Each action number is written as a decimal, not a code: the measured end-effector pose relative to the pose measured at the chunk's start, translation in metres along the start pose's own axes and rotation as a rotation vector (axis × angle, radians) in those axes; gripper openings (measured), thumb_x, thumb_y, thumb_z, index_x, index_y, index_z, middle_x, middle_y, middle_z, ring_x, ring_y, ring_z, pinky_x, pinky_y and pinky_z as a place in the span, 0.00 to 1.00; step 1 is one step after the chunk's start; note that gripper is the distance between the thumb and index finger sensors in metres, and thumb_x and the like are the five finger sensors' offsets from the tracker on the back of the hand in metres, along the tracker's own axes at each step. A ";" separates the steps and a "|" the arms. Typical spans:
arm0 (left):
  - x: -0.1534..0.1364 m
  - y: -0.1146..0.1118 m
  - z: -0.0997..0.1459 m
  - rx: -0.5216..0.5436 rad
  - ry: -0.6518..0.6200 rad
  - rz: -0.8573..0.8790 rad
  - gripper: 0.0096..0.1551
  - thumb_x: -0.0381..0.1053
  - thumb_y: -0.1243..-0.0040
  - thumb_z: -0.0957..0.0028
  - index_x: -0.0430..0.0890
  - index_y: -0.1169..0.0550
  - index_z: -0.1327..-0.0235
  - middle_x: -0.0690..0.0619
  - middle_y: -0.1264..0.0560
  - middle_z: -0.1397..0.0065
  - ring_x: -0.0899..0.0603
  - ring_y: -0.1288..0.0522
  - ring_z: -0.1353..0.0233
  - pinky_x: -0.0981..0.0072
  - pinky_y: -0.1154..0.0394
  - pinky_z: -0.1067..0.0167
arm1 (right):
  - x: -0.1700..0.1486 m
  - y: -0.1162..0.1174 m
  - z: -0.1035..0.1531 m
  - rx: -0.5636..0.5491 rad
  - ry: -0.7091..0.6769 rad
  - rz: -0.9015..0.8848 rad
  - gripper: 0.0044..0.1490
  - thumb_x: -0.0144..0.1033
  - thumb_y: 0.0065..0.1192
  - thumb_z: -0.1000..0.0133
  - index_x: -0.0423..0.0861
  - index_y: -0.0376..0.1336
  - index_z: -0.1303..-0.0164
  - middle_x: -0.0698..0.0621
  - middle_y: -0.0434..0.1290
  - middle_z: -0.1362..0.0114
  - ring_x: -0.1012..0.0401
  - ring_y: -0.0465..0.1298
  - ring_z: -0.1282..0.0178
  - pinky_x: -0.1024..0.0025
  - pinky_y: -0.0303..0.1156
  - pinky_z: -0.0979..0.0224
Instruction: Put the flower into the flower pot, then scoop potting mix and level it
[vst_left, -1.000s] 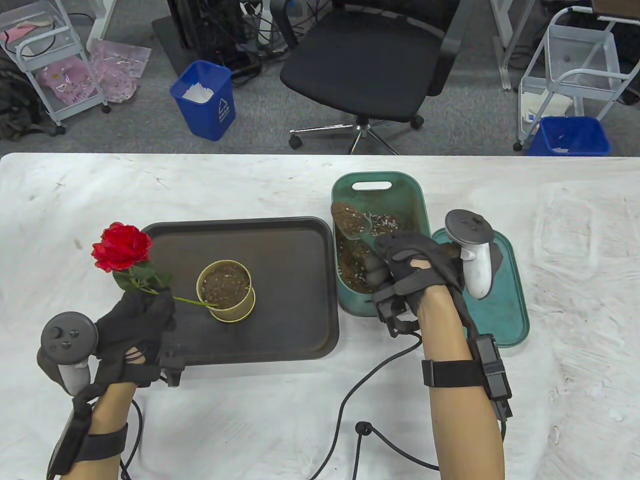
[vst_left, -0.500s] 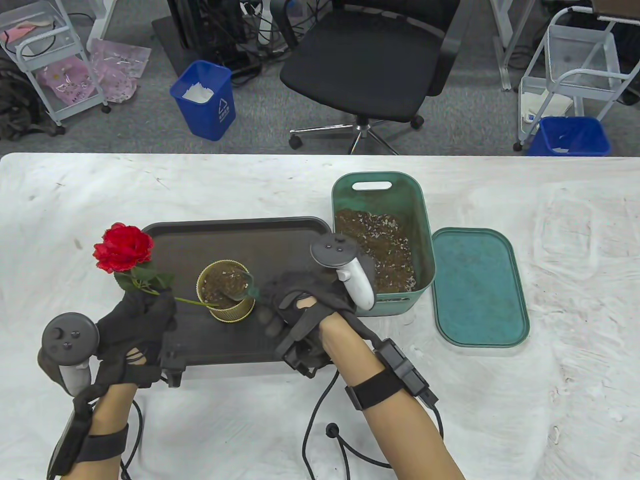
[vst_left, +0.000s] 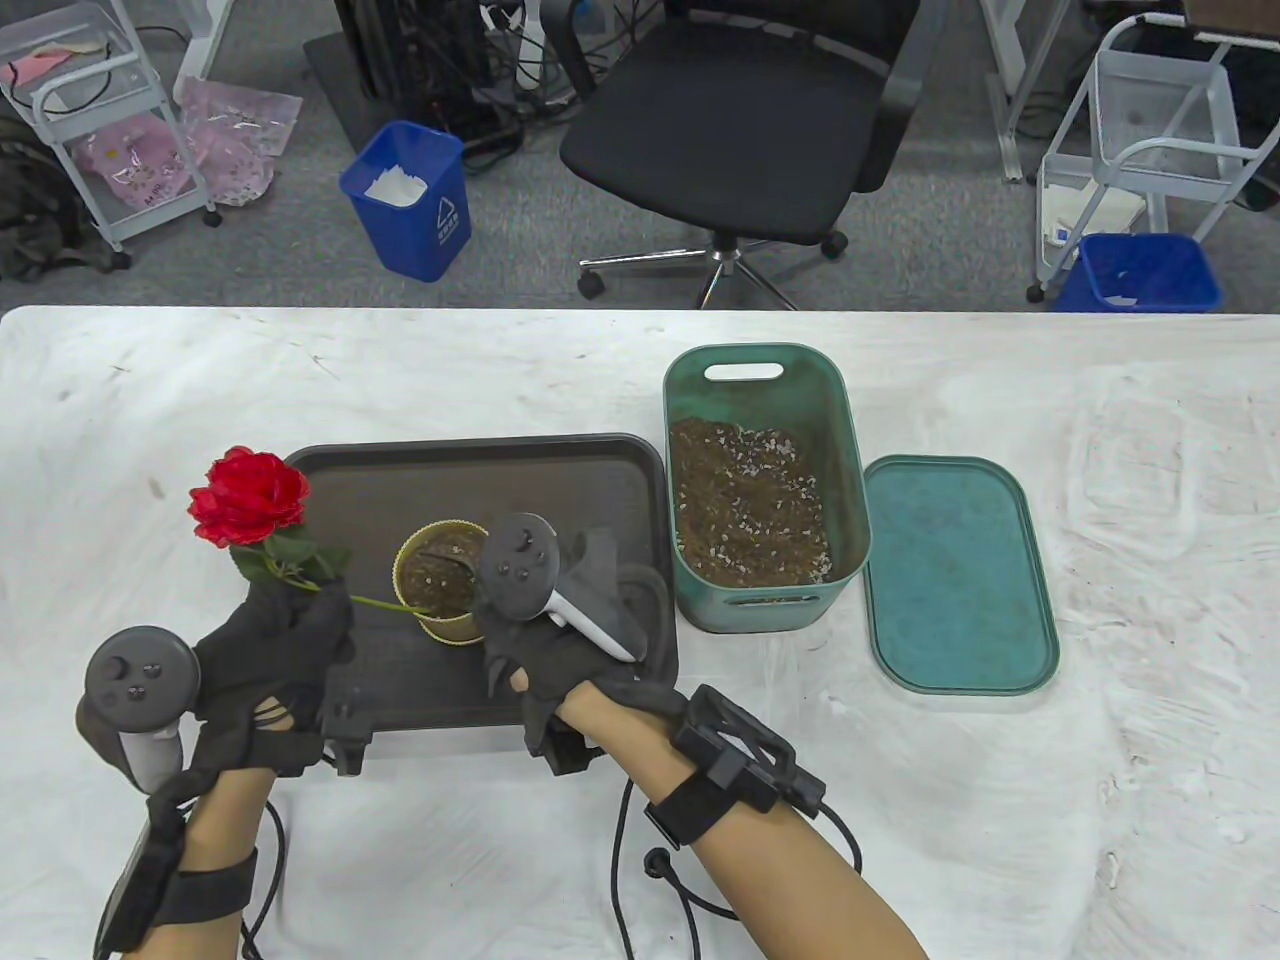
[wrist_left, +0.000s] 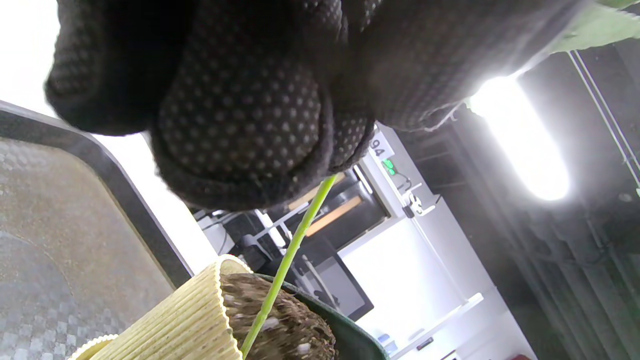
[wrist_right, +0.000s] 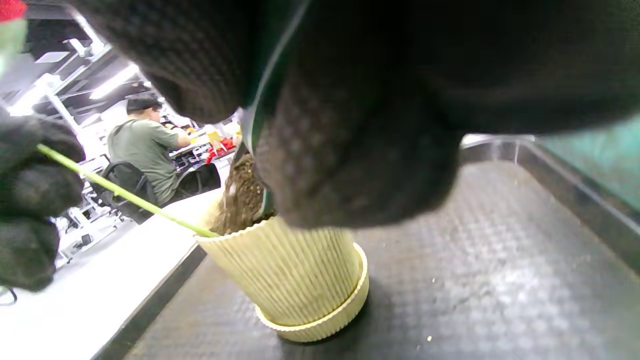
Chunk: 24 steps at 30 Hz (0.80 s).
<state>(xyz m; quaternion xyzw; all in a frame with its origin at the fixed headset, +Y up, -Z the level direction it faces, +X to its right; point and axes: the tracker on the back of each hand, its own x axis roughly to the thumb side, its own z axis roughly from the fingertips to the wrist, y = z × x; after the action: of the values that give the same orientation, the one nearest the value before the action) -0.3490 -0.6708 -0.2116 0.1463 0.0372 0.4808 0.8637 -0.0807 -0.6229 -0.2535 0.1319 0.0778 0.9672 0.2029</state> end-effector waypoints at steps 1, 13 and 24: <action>0.000 0.000 0.000 0.000 0.000 0.000 0.25 0.58 0.29 0.58 0.47 0.16 0.52 0.55 0.12 0.56 0.50 0.09 0.71 0.60 0.12 0.65 | 0.002 0.000 0.002 -0.010 -0.007 0.021 0.33 0.41 0.68 0.54 0.37 0.69 0.43 0.43 0.85 0.56 0.53 0.87 0.76 0.62 0.85 0.77; 0.000 0.000 0.000 -0.001 -0.002 0.000 0.25 0.58 0.29 0.58 0.47 0.16 0.52 0.55 0.12 0.56 0.50 0.09 0.71 0.60 0.12 0.65 | 0.007 -0.015 0.013 -0.168 -0.054 0.210 0.34 0.40 0.69 0.54 0.38 0.68 0.40 0.43 0.84 0.53 0.53 0.87 0.73 0.62 0.85 0.74; 0.001 0.000 0.000 0.000 -0.001 -0.002 0.25 0.58 0.29 0.58 0.47 0.16 0.52 0.55 0.12 0.56 0.50 0.09 0.71 0.60 0.12 0.65 | -0.051 -0.094 0.015 -0.336 0.154 0.118 0.34 0.40 0.69 0.54 0.38 0.68 0.41 0.43 0.84 0.53 0.53 0.87 0.73 0.61 0.85 0.74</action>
<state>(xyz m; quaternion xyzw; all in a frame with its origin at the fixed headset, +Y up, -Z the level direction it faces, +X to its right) -0.3482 -0.6705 -0.2114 0.1466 0.0368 0.4799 0.8642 0.0033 -0.5578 -0.2699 0.0258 -0.0776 0.9840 0.1585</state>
